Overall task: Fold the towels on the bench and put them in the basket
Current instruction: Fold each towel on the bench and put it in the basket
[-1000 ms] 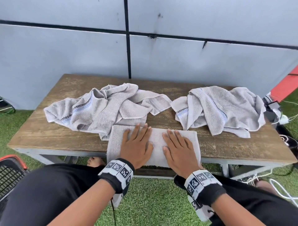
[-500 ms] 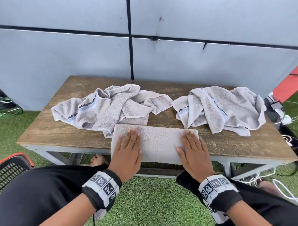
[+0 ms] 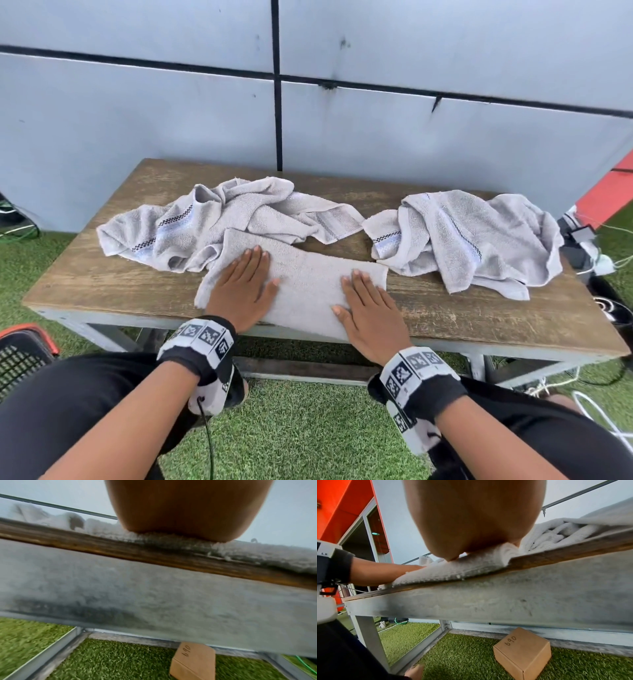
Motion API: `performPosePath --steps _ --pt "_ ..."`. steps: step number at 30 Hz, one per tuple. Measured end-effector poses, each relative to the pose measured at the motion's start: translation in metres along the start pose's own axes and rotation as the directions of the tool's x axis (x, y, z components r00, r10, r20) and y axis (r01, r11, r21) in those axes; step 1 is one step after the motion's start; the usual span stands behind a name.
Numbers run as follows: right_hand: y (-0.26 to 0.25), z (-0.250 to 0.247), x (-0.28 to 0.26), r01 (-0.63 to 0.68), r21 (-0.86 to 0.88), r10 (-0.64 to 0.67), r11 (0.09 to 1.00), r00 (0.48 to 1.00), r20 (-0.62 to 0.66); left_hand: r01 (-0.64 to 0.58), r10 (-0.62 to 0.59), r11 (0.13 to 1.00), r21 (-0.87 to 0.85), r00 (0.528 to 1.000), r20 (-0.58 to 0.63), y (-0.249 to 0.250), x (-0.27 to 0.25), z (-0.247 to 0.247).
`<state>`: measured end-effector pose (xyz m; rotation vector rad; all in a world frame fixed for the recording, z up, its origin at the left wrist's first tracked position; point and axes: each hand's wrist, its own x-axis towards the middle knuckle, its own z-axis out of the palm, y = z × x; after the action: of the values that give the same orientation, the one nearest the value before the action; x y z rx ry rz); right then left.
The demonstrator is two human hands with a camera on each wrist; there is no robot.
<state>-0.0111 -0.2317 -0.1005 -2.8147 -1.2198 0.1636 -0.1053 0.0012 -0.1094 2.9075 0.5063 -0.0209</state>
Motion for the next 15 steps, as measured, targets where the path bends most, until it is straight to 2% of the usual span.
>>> performPosePath --steps 5,11,13,15 --pt "0.007 -0.001 0.011 -0.019 -0.081 0.024 0.996 0.998 0.054 0.049 -0.048 0.999 0.006 0.998 -0.035 -0.014 0.0 0.0" --pt "0.018 -0.002 -0.005 -0.08 -0.149 0.078 0.986 0.997 -0.021 0.127 -0.126 0.992 0.014 0.99 -0.057 -0.011 -0.011 0.002" --pt "0.02 -0.013 -0.004 -0.07 -0.202 0.045 0.977 0.991 -0.127 0.098 -0.099 0.995 -0.012 0.994 -0.051 0.006 -0.018 -0.001" --pt "0.024 -0.034 0.001 -0.068 -0.226 0.012 0.972 0.971 -0.238 -0.035 0.035 0.999 -0.009 0.999 -0.006 0.033 -0.027 -0.003"
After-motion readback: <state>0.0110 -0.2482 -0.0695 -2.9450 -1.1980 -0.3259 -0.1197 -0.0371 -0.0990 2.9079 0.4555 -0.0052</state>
